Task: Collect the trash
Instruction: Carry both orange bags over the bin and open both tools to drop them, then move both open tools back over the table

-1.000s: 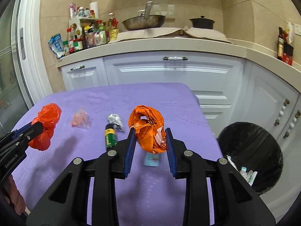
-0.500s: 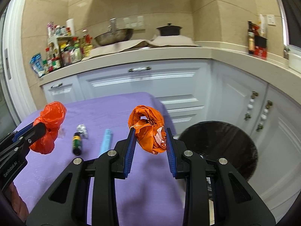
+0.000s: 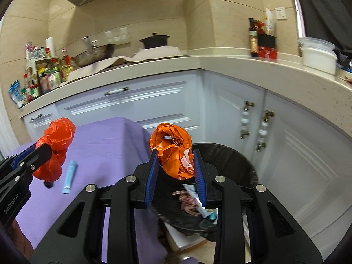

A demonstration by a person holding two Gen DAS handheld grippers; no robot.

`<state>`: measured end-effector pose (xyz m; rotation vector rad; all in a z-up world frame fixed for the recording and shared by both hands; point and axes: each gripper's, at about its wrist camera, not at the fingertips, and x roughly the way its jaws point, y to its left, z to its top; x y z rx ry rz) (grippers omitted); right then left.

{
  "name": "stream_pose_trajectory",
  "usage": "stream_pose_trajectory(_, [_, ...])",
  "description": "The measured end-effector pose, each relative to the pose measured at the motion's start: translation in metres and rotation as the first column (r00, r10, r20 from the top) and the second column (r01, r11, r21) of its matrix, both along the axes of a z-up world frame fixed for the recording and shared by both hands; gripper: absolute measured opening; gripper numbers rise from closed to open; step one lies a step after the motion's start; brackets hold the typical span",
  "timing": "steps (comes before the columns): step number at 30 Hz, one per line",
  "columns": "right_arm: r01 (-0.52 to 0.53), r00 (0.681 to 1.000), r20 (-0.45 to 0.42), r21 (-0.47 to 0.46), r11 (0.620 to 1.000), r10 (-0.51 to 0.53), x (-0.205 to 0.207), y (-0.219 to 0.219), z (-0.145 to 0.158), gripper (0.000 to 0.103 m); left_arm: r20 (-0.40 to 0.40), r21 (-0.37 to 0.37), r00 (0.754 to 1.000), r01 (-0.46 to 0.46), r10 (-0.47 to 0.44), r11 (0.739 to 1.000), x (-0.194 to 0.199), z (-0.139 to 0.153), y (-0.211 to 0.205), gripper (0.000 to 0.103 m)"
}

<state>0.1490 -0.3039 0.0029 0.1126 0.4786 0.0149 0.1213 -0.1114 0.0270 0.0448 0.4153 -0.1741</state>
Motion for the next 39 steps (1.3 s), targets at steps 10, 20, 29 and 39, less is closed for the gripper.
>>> stream_pose_trajectory(10, [0.070, 0.997, -0.014, 0.007, 0.998, -0.070, 0.012, -0.042, -0.014, 0.030, -0.031, 0.030, 0.998, 0.048, -0.047, 0.998, 0.022, -0.015, -0.047, 0.031])
stream_pose_trajectory(20, [0.109, 0.994, -0.029, 0.008, 0.994, -0.108, 0.029, -0.064, -0.031, 0.030, -0.062, 0.051, 0.996, 0.073, -0.070, 0.996, 0.044, -0.027, -0.077, 0.031])
stream_pose_trajectory(29, [0.139, 0.990, -0.016, 0.015, 0.990, -0.139, 0.042, -0.073, -0.041, 0.034, -0.082, 0.043, 0.993, 0.090, -0.086, 0.995, 0.066, -0.032, -0.092, 0.031])
stream_pose_trajectory(39, [0.166, 0.986, -0.023, 0.033, 0.986, -0.165, 0.041, -0.078, -0.047, 0.047, -0.123, 0.028, 0.989, 0.083, -0.079, 0.996, 0.075, -0.039, -0.089, 0.046])
